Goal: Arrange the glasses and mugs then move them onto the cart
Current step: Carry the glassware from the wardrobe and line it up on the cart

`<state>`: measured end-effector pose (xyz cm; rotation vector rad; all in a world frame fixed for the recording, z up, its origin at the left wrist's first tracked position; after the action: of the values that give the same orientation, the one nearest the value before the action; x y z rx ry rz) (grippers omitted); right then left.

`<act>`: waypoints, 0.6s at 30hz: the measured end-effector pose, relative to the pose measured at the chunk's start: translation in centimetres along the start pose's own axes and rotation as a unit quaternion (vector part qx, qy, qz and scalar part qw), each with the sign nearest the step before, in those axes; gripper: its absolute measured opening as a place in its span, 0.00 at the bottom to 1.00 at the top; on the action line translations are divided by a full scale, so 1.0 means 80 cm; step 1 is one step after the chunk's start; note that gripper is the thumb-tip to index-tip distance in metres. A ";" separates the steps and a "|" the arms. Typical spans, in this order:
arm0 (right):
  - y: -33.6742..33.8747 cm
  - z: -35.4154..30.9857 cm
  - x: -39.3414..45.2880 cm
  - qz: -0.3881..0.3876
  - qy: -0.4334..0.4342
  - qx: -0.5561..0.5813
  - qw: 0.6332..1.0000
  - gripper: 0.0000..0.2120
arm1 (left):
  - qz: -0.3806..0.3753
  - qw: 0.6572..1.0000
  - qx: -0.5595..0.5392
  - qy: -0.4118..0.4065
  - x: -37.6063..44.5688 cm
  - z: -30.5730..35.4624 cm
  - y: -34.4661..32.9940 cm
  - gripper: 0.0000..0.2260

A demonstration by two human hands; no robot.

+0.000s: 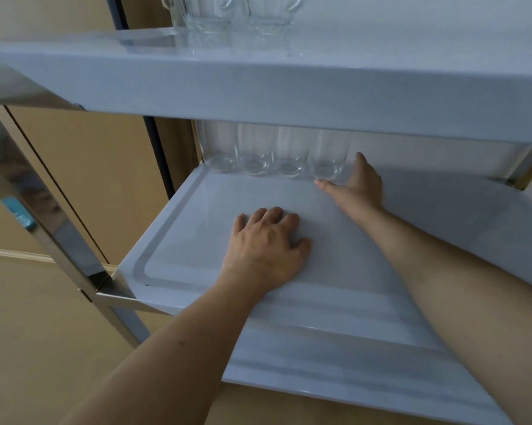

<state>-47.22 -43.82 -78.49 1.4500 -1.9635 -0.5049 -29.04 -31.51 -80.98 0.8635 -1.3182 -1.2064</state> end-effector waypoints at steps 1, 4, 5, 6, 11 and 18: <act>0.001 0.000 -0.008 -0.009 0.010 -0.014 1.000 0.48 | -0.003 1.000 0.004 0.000 -0.001 0.000 0.001 0.26; 0.009 -0.001 -0.036 -0.040 0.045 -0.073 0.995 0.42 | -0.007 1.000 0.011 0.000 -0.002 0.003 0.004 0.25; 0.013 0.000 -0.047 -0.049 0.058 -0.096 0.992 0.41 | -0.007 1.000 0.012 0.001 -0.003 0.004 0.004 0.26; 0.019 0.001 -0.058 -0.055 0.072 -0.113 0.990 0.40 | -0.005 1.000 0.012 0.002 -0.004 0.005 0.005 0.26; 0.046 0.009 -0.121 -0.102 0.097 -0.114 0.983 0.31 | -0.015 1.000 0.018 0.004 -0.004 0.005 0.009 0.28; 0.108 -0.006 -0.228 -0.230 0.010 -0.142 0.963 0.32 | -0.139 0.990 0.023 0.025 -0.052 0.023 0.033 0.24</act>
<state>-49.52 -23.81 -77.48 1.7081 -1.4553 -0.9287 -29.83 -26.62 -79.22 1.1305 -1.2175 -1.3638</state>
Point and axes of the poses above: each hand's wrist, its own x-axis towards the middle knuckle, its own y-axis out of the back of the hand, z = x × y, the point moved 6 cm from there along x, towards the middle knuckle, and after that the axes turned 8 degrees about x, right-handed, at the moved point
